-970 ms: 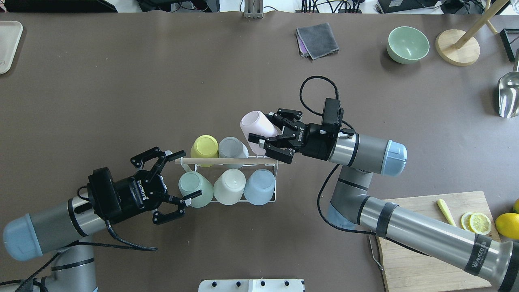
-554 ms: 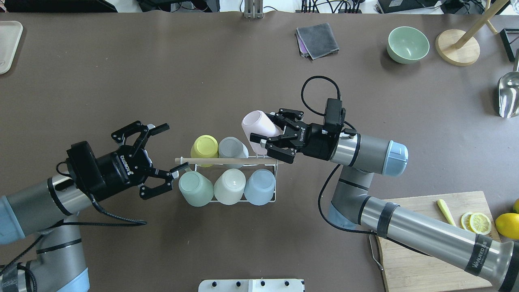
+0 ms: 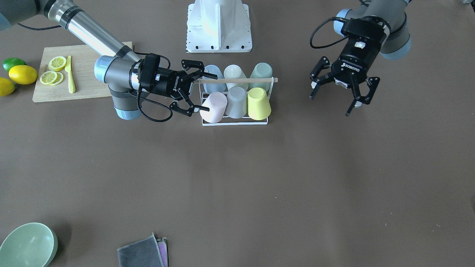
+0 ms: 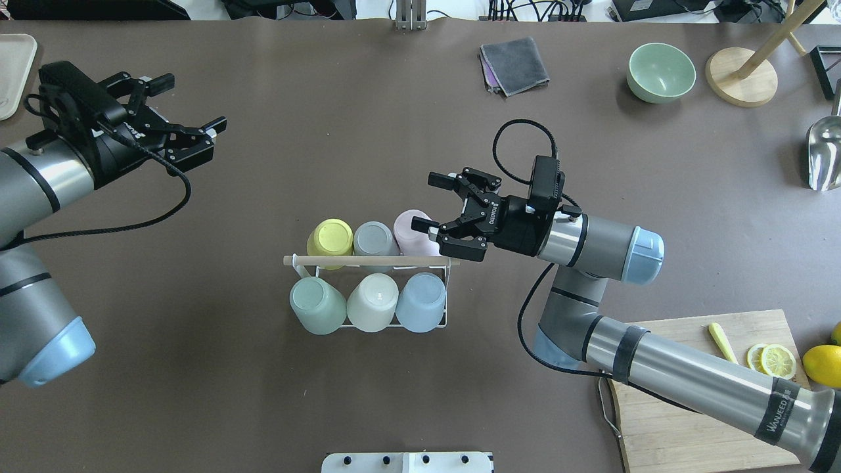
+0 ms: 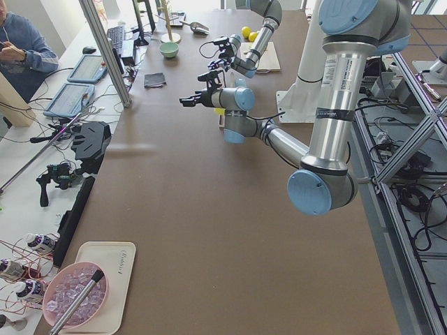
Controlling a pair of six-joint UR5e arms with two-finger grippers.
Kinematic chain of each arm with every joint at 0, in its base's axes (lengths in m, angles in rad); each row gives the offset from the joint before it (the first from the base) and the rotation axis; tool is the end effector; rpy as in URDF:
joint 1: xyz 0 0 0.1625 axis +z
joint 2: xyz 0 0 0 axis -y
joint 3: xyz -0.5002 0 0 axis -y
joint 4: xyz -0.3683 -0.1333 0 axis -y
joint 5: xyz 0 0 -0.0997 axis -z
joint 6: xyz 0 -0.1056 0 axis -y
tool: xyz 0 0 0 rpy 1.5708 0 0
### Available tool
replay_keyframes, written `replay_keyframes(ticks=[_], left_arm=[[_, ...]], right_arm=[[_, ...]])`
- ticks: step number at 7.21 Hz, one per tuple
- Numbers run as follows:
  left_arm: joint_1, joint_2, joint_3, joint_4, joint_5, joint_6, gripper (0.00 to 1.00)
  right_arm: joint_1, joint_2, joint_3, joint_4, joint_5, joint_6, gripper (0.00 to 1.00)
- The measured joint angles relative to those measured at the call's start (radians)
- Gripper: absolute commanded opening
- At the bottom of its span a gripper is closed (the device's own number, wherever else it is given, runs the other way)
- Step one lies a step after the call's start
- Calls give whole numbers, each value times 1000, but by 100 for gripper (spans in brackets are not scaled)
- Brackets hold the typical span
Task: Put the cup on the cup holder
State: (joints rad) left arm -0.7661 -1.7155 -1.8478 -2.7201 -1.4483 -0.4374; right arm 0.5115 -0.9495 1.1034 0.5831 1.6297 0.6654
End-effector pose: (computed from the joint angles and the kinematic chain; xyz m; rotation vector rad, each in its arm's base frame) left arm 0.2683 -0.4610 0.4070 1.3339 0.8360 0.1921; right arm -0.5187 -0.4369 0.3681 1.4872 -1.7823 -0.2682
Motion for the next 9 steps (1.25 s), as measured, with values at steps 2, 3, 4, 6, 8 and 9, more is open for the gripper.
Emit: replay_keyframes(ticks=[2, 3, 4, 6, 8, 9], left_arm=[[-145, 0, 5, 165, -204, -94, 97], [-202, 2, 16, 228, -293, -127, 97], [-256, 5, 27, 310, -382, -179, 97], [-354, 8, 46, 534, -498, -261, 97], [-454, 8, 60, 780, -592, -268, 97], [-497, 8, 65, 895, -613, -267, 97]], right_arm=[[76, 2, 21, -77, 0, 2, 100], [120, 2, 69, -198, 3, 5, 100], [157, 2, 137, -354, 7, 8, 100], [199, 1, 236, -674, -3, 13, 100], [234, -8, 280, -976, -16, 14, 100], [249, -21, 319, -1166, -15, 14, 100]])
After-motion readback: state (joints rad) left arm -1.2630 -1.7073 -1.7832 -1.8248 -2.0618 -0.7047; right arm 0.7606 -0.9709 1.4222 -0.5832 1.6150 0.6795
